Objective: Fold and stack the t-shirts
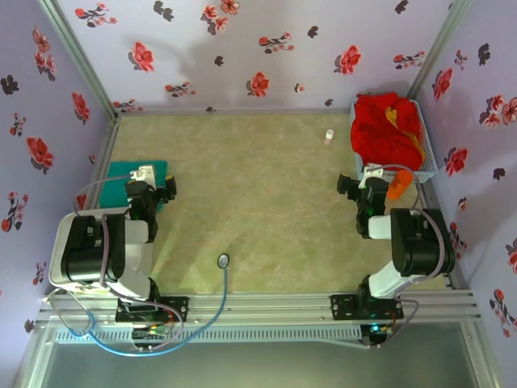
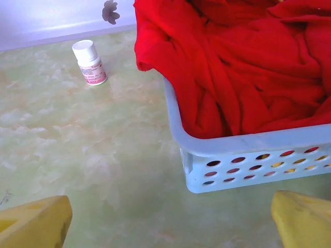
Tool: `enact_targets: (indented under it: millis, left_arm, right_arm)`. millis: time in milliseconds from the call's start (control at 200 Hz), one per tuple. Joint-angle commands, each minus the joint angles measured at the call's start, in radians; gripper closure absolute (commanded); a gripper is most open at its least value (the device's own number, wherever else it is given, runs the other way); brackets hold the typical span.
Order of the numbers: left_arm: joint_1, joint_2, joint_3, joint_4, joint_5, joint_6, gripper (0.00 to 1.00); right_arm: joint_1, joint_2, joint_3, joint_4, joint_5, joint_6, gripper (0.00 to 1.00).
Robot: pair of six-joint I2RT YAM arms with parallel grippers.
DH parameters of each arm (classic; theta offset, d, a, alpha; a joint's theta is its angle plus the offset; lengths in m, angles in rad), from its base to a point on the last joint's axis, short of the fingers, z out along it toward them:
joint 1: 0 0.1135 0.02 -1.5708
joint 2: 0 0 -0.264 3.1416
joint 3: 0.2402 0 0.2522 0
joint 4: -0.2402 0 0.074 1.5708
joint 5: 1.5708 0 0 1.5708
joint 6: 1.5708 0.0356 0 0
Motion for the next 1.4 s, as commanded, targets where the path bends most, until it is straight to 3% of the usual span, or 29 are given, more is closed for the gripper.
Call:
enact_targets:
  millis: [0,790,995,1120,1160,1225,1395]
  left_arm:
    - [-0.004,0.005,0.016,-0.007,0.005,0.008,0.00]
    - [-0.003,0.006,0.017,-0.007,0.004,0.008,0.00]
    - [-0.033,-0.091,0.028,-0.105,-0.052,0.042,0.00]
    - [-0.058,-0.186,0.112,-0.351,-0.094,0.021,0.05]
    - [-0.061,-0.211,0.152,-0.452,-0.094,-0.042,0.07]
    - [-0.070,-0.249,0.202,-0.570,-0.087,-0.086,0.13]
    - [-0.098,-0.343,0.283,-0.760,-0.084,-0.142,0.12]
  right_arm:
    - [0.005,-0.010,-0.001,0.005,0.008,0.003,0.01]
    - [0.004,-0.014,0.002,0.008,0.016,0.010,0.01]
    - [0.010,-0.199,0.091,-0.295,0.016,0.001,0.01]
    - [0.010,-0.336,0.141,-0.449,0.102,0.073,0.01]
    - [0.011,-0.362,0.179,-0.514,0.125,0.095,0.01]
    - [0.012,-0.382,0.253,-0.620,0.183,0.149,0.01]
    - [0.009,-0.340,0.516,-0.945,0.327,0.331,0.01]
